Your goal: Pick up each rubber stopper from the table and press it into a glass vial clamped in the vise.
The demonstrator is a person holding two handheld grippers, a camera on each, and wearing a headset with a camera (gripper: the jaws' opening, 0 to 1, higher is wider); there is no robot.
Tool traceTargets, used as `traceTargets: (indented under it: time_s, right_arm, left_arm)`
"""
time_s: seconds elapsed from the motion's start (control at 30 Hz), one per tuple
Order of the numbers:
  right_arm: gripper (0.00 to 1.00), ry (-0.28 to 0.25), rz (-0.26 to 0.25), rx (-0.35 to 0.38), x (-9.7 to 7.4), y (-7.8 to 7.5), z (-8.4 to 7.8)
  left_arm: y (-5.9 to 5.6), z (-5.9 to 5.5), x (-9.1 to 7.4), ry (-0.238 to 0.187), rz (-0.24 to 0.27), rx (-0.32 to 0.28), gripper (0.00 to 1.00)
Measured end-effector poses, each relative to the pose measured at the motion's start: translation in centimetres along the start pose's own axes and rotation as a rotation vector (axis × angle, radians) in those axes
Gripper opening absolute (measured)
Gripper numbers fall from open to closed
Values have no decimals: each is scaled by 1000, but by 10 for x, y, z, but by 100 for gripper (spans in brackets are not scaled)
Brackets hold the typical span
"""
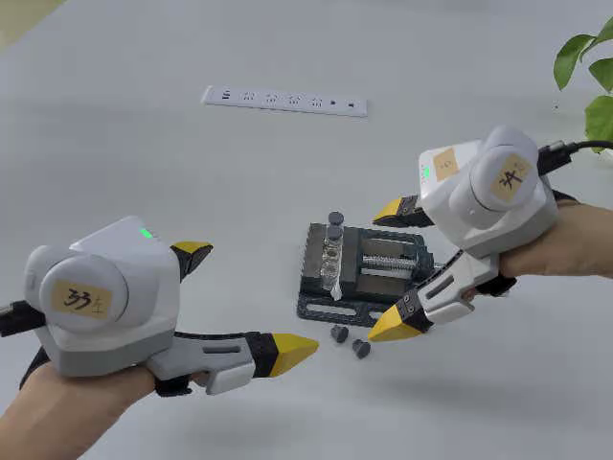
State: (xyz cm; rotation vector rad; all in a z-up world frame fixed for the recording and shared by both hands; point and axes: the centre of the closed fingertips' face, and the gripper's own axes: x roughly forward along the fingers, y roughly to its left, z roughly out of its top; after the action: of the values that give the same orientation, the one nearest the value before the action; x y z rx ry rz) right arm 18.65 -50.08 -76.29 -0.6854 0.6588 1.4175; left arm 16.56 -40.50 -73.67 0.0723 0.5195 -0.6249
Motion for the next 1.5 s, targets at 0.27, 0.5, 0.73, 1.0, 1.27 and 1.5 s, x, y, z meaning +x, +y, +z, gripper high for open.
traceTargets:
  time_s: [0.27, 0.5, 0.73, 1.0, 1.27, 1.5]
  right_arm:
    - [76, -92, -103, 157, 4, 24, -4]
    - [70, -88, -173, 222, 12, 40, -19]
    - [58, -82, -211, 283, 19, 45, -31]
    - [42, -87, -268, 383, 29, 48, -35]
    - [25, -61, -315, 443, 38, 43, -42]
    - [16, -56, -319, 475, 43, 44, -46]
  left_arm:
    - [-5, 0, 1, -1, -17, 14, 94]
    - [-8, -2, 0, 2, -33, 22, 94]
    - [-11, -3, 0, 2, -38, 21, 94]
    - [-15, -8, 0, 6, -46, 12, 94]
    - [-13, -11, 0, 10, -48, 11, 94]
    - [-15, -13, 1, 12, -50, 5, 94]
